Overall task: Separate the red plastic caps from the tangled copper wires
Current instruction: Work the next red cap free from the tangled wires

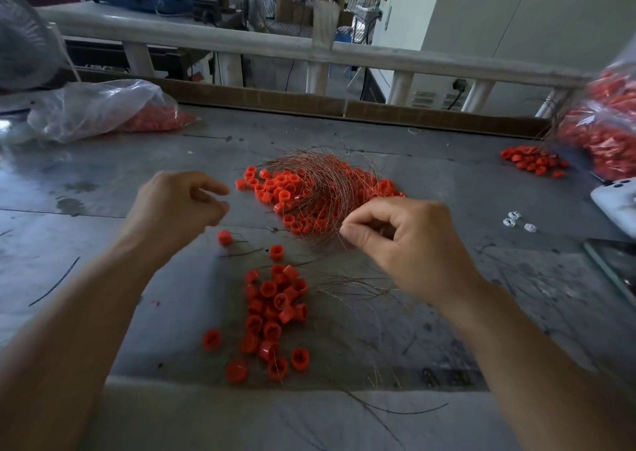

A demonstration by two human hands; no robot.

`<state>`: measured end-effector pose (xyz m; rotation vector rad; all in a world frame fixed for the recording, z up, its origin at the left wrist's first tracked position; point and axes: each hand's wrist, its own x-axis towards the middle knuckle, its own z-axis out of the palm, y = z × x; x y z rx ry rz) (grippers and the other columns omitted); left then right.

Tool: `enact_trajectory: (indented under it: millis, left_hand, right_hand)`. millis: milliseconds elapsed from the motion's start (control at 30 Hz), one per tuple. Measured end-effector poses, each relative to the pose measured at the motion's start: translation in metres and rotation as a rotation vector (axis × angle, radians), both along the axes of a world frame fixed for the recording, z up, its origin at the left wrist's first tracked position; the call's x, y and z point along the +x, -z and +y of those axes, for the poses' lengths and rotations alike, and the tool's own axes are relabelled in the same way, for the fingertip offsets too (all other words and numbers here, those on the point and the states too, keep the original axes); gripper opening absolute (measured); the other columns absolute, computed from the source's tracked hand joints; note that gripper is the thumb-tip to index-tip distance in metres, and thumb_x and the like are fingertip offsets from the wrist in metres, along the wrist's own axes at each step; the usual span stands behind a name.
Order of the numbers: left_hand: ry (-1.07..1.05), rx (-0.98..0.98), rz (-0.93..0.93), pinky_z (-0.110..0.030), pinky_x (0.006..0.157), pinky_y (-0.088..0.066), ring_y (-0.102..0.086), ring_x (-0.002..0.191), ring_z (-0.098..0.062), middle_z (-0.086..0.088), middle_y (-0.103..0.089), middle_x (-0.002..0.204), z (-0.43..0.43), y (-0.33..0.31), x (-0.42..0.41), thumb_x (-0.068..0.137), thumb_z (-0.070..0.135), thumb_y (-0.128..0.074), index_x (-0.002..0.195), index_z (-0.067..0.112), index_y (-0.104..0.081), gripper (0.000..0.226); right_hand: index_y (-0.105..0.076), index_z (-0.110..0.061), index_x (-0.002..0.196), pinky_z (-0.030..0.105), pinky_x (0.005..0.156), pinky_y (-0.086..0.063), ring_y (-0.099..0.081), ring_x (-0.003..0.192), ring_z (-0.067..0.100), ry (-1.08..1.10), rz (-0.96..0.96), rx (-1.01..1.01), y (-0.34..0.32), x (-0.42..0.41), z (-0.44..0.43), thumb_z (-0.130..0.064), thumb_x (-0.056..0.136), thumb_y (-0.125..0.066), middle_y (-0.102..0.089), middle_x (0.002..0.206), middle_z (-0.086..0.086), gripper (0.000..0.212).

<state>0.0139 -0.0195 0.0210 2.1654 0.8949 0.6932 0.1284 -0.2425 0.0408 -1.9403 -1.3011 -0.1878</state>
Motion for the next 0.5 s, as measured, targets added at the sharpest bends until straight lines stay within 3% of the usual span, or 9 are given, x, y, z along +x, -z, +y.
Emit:
enact_trajectory:
  millis: [100, 200, 333, 433, 500]
  left_hand:
    - [0.214, -0.388, -0.247, -0.020, 0.053, -0.055, -0.066, 0.056, -0.010, 0.000, -0.069, 0.063, -0.028, -0.014, -0.003, 0.072, 0.003, -0.070, 0.073, 0.014, -0.069, 0.012]
    - [0.388, -0.596, -0.305, -0.017, 0.050, -0.052, -0.068, 0.057, -0.016, -0.009, -0.070, 0.065, -0.054, -0.017, -0.002, 0.058, 0.013, -0.071, 0.071, 0.008, -0.067, 0.014]
    - [0.491, -0.660, -0.305, -0.020, 0.050, -0.053, -0.066, 0.055, -0.019, -0.009, -0.067, 0.064, -0.070, -0.013, 0.001, 0.054, 0.017, -0.071, 0.068, 0.013, -0.068, 0.015]
    - [0.531, -0.631, -0.284, -0.018, 0.051, -0.052, -0.065, 0.055, -0.016, -0.007, -0.066, 0.063, -0.075, -0.012, 0.001, 0.051, 0.024, -0.071, 0.069, 0.012, -0.067, 0.022]
    - [0.532, -0.621, -0.284, -0.017, 0.051, -0.052, -0.065, 0.055, -0.015, -0.008, -0.066, 0.063, -0.075, -0.011, 0.002, 0.051, 0.025, -0.071, 0.069, 0.010, -0.066, 0.024]
  right_hand:
    - [-0.072, -0.021, 0.077, 0.012, 0.056, -0.045, -0.058, 0.062, -0.002, 0.169, 0.034, 0.102, -0.006, 0.016, -0.006, -0.020, 0.079, -0.070, -0.059, 0.063, -0.022, 0.004]
    - [-0.066, -0.029, 0.073, 0.007, 0.055, -0.042, -0.056, 0.057, -0.006, 0.297, 0.099, 0.176, -0.008, 0.033, -0.013, -0.021, 0.080, -0.069, -0.058, 0.062, -0.022, 0.012]
    - [-0.064, -0.027, 0.071, 0.013, 0.059, -0.044, -0.055, 0.057, -0.001, 0.390, 0.197, 0.115, -0.004, 0.048, -0.017, -0.020, 0.082, -0.067, -0.063, 0.065, -0.010, 0.013]
    - [-0.063, -0.028, 0.072, 0.003, 0.055, -0.037, -0.053, 0.055, -0.009, 0.399, 0.173, 0.070, 0.000, 0.048, -0.013, -0.018, 0.083, -0.067, -0.058, 0.062, -0.016, 0.015]
    - [-0.067, -0.025, 0.078, 0.003, 0.055, -0.037, -0.052, 0.056, -0.008, 0.405, 0.145, 0.025, 0.003, 0.047, -0.010, -0.018, 0.084, -0.065, -0.057, 0.064, -0.019, 0.009]
